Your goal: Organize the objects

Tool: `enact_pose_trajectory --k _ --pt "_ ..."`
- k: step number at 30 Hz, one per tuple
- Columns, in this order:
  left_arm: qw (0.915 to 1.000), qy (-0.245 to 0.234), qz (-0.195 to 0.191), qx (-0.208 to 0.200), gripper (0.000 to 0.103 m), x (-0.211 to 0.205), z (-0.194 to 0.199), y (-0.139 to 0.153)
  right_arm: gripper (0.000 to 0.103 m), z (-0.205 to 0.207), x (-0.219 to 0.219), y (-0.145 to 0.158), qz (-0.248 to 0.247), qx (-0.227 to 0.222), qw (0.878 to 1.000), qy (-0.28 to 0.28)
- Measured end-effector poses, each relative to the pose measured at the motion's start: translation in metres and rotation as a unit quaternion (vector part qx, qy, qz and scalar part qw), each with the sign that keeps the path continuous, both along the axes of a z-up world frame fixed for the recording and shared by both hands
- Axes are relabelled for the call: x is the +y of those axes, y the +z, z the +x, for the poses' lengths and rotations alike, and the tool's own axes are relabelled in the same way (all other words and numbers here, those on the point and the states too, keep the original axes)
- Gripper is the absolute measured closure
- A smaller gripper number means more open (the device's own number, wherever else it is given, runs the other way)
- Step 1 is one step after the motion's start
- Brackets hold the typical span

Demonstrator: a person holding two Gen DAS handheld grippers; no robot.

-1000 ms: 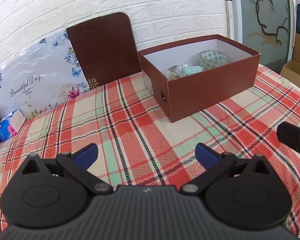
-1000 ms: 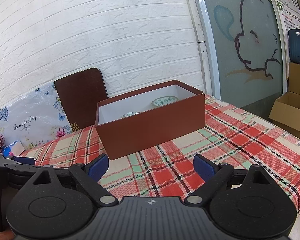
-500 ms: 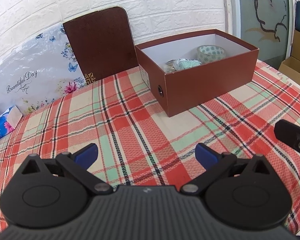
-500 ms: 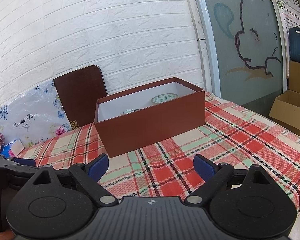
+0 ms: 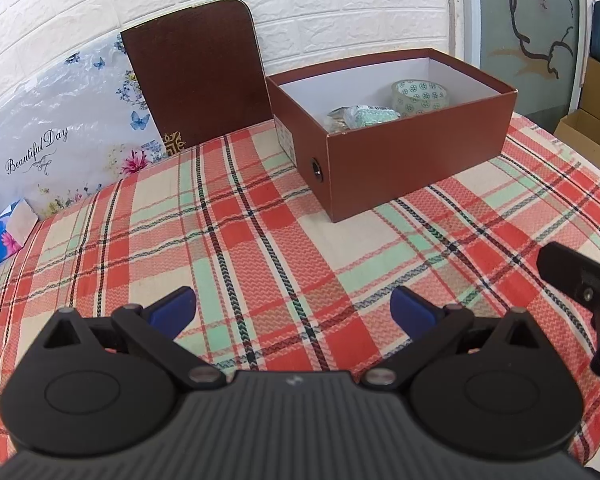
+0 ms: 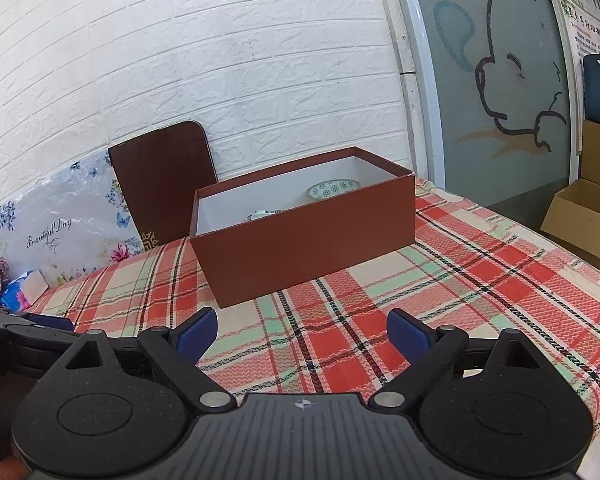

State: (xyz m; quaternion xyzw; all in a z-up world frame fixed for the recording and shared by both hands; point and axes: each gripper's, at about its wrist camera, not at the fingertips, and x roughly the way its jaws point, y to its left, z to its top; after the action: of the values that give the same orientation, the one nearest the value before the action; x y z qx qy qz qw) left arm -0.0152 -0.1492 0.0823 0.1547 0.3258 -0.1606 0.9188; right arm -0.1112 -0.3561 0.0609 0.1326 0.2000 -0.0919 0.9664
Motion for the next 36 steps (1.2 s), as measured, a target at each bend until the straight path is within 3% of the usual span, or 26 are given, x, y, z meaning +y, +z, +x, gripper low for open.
enact_pose_trajectory --k 19,36 --pt "0.9995 0.023 -0.019 0.009 0.0 0.021 0.006 0.002 0.011 0.006 0.019 -0.003 -0.013 0.02 1.0 0.021" --pt "0.9995 0.016 -0.019 -0.018 0.0 0.017 -0.001 0.018 0.011 0.006 0.017 0.004 -0.014 0.002 1.0 0.017"
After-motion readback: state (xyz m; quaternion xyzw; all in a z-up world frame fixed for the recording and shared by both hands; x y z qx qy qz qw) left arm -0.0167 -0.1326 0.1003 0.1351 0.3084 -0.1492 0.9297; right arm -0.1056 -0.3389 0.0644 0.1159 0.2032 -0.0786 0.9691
